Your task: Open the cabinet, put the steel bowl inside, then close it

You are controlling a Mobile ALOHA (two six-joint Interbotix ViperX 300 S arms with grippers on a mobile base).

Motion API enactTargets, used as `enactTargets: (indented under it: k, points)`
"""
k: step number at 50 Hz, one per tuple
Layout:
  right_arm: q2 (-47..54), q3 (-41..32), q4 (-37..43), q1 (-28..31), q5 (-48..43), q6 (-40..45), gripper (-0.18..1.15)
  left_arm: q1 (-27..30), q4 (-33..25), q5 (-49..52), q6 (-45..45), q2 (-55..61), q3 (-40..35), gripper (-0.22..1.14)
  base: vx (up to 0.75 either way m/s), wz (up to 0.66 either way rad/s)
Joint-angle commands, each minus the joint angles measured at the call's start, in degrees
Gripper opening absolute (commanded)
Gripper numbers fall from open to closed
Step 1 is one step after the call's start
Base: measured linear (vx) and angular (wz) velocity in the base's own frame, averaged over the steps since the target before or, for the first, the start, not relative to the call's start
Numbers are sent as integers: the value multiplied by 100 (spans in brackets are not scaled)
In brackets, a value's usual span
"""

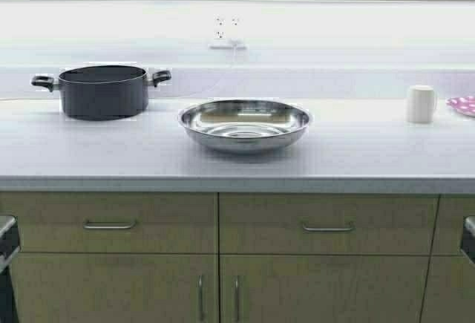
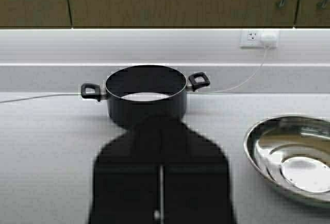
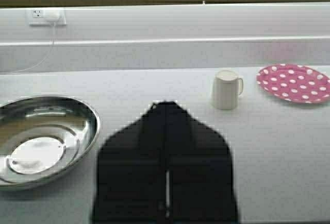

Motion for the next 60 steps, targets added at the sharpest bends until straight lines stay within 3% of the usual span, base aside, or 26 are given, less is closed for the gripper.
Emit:
enactTargets:
  k: [1,24,42,46,49,53,55,57,60]
  points:
    - [-35,-97,0,18,-26,62,6,0,9,-70,-18,35,-53,2,32,2]
    - [-158,-9,-79,18,-26,132,6,-9,9,-70,-9,-35,114,2,30,6]
    - [-149,-70,-158,334,-97,158,7,-9,18,-44,-9,-501,229,4,22,0]
    - [-149,-53,-167,606,-255,202,22,-185,79,35,0,-457,141,19,13,3]
    - [-149,-53,-246,1037,-316,193,50,-589,334,308,-9,-413,26,50,11,1]
    - [-70,-88,-352,1723,-448,193,96,-1248,519,545,-88,-360,-132,98,9,0]
    - [26,-149,-343,2048,-562,193,112,-1582,536,492,-88,-281,-202,112,7,-1]
    - [193,-220,-325,2329,-686,185,112,-1863,536,352,-70,-141,-264,111,5,0]
    - [554,-396,-308,2619,-853,167,103,-2197,536,35,-62,185,-387,100,4,0]
